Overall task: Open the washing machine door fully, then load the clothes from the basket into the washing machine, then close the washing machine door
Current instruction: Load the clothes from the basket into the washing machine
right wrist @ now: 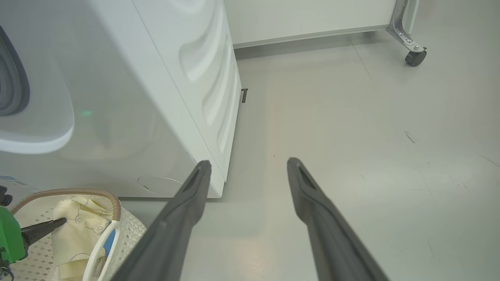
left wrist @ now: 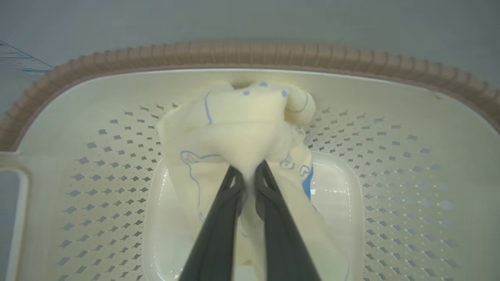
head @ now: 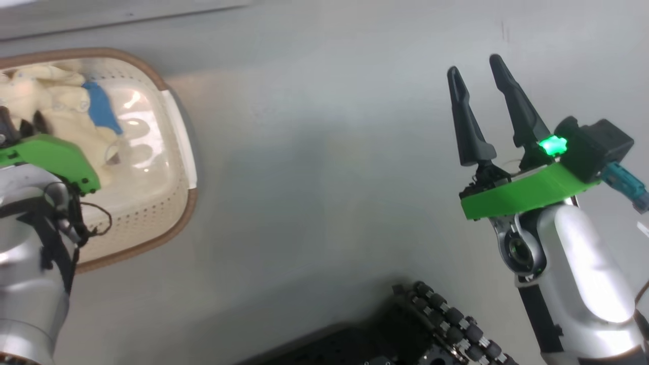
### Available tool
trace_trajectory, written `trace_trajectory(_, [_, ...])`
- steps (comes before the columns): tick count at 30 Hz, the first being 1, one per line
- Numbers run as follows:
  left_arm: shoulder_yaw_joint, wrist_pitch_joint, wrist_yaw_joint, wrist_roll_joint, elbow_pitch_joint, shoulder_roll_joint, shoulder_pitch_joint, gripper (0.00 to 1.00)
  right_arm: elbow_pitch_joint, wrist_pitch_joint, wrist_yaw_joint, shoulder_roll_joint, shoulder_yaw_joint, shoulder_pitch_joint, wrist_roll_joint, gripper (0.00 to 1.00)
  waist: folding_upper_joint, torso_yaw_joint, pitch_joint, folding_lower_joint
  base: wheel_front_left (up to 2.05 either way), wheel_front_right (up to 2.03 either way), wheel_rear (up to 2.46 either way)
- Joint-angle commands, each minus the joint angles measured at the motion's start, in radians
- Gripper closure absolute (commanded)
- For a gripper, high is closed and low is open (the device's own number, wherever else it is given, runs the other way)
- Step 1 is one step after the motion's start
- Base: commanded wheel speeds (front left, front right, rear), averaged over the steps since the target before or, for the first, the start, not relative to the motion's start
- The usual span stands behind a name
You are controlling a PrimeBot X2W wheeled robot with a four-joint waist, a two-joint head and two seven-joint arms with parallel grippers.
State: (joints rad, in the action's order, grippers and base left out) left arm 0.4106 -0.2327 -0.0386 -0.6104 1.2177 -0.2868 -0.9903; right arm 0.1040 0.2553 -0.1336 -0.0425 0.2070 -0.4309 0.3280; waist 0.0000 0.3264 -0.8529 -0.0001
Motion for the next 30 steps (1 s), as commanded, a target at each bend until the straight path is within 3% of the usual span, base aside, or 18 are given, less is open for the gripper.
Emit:
trace_trajectory(1, [-0.021,-0.020,-0.004,-0.003,-0.033,-0.023,0.039,1.00,-0.022,0.006,0.003,-0.008,0.000,0.051,-0.012,0.00,0.0000,-0.040,0.051,0.0001,0.00,0.00,0.00])
trace_trajectory(5, [-0.040,-0.028,-0.027,0.012,-0.135,-0.014,0.091,1.00,-0.027,0.006,0.003,-0.008,-0.028,0.080,-0.038,0.00,0.0000,-0.074,0.107,0.0001,0.00,0.00,0.00])
trace_trajectory(16, [-0.169,-0.029,-0.139,0.150,-0.678,0.016,0.430,1.00,-0.020,-0.011,0.003,-0.009,-0.076,0.180,-0.105,0.00,0.0000,-0.168,0.312,0.0001,0.00,0.00,0.00])
trace_trajectory(30, [-0.155,-0.029,-0.162,0.228,-0.959,0.058,0.693,1.00,-0.070,-0.077,0.003,-0.011,-0.124,0.312,-0.139,0.00,0.0000,-0.245,0.549,0.0001,0.00,0.00,0.00])
